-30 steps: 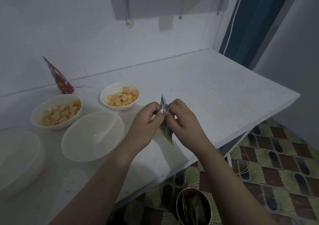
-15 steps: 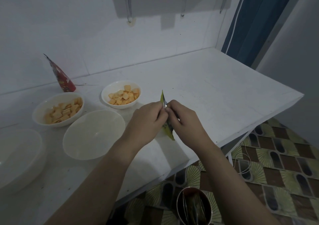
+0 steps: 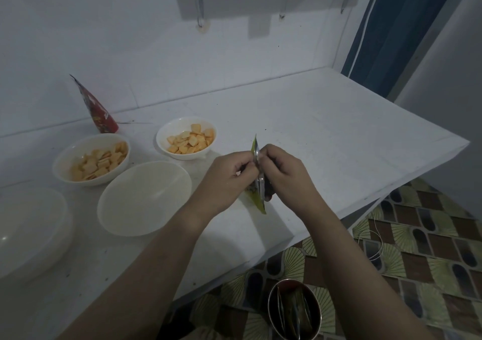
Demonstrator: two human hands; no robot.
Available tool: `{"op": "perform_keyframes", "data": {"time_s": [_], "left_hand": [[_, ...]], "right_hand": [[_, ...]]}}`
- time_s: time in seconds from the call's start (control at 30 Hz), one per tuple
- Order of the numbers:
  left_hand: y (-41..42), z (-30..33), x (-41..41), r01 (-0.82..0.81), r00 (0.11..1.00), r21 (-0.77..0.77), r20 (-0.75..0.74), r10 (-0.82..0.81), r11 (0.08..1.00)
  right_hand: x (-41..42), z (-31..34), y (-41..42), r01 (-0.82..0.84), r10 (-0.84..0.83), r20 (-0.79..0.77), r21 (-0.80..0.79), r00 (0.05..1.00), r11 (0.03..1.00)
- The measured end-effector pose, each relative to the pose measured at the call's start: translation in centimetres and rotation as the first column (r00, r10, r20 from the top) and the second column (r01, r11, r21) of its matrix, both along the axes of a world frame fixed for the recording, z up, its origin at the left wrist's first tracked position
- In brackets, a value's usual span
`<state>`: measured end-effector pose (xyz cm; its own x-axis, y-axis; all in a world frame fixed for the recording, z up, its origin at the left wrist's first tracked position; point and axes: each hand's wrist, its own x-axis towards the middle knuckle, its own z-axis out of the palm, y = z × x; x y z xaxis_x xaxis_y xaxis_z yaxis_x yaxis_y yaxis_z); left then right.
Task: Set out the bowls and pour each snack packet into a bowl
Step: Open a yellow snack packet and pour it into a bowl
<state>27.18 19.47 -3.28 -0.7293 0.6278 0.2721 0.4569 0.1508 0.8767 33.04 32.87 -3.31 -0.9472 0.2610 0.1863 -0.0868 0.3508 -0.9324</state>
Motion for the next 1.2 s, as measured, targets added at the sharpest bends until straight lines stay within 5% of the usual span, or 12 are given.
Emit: {"op": "perform_keyframes", "data": {"time_s": [0.43, 0.7, 0.97, 1.2], "left_hand": [[0.3, 0.1, -0.5, -0.120, 0.988, 0.083, 0.111, 0.111, 0.989], [0.3, -0.1, -0.8, -0.159, 0.987, 0.053, 0.041, 0.157, 0.986], [0.6, 0.9, -0.5, -0.388, 0.907, 0.187, -0.099, 0.410, 0.903], [1.4, 1.3, 0.2, -0.359, 0.932, 0.273, 0.148, 0.330, 0.893]], "right_hand": [[-0.2, 0.6, 1.1, 0.006, -0.007, 0.014, 0.080, 1.000, 0.997], [-0.3, 1.2, 0.4, -0.040, 0.000, 0.093, 0.434, 0.996, 0.900], [0.1, 2.8, 0.1, 0.366, -0.338, -0.142, 0.326, 0.930, 0.872], [0.7, 3.4, -0.5, 0.372, -0.312, -0.241, 0.265, 0.919, 0.889]]}}
